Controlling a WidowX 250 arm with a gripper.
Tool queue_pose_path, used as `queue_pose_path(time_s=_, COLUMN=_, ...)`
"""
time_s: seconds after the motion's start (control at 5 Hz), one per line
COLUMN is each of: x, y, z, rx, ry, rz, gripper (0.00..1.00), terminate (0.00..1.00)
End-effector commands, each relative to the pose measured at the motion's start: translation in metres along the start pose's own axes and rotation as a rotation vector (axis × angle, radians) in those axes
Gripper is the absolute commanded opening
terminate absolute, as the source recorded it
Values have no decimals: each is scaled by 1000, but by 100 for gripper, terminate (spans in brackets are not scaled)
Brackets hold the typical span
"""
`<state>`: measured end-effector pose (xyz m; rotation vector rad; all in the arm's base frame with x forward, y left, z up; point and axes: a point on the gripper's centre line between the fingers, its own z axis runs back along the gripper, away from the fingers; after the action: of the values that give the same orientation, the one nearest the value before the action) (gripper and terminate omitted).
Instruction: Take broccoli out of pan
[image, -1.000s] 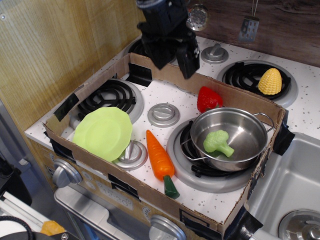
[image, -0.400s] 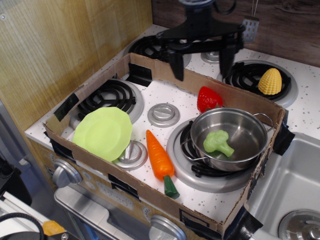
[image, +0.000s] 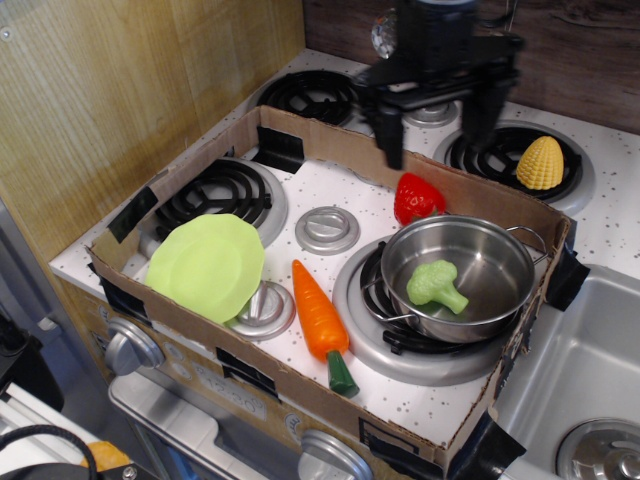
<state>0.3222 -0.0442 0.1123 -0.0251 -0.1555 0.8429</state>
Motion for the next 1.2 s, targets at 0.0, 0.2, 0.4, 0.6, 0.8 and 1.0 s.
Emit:
queue_pose_path(time_s=0.0, x=-29, y=1, z=-2, rx=-77, ry=-71, rz=-124, gripper=100, terminate=0)
queue_pose_path(time_s=0.2, x=-34, y=7, z=-26, rx=-99, ry=-77, rz=-142, gripper=100, terminate=0)
queue_pose_path(time_s=0.4, x=-33, y=3, z=-38, rx=-92, ry=-65, rz=-139, gripper=100, terminate=0)
queue_pose_path(time_s=0.6, x=-32, y=0, z=-47, rx=-89, ry=-69, rz=-144, gripper=100, terminate=0)
queue_pose_path(time_s=0.8, x=-32, y=-1, z=-55, rx=-83, ry=-60, rz=-145, gripper=100, terminate=0)
queue_pose_path(time_s=1.0, x=-33, y=1, z=-65, rx=-79, ry=-39, rz=-143, gripper=100, terminate=0)
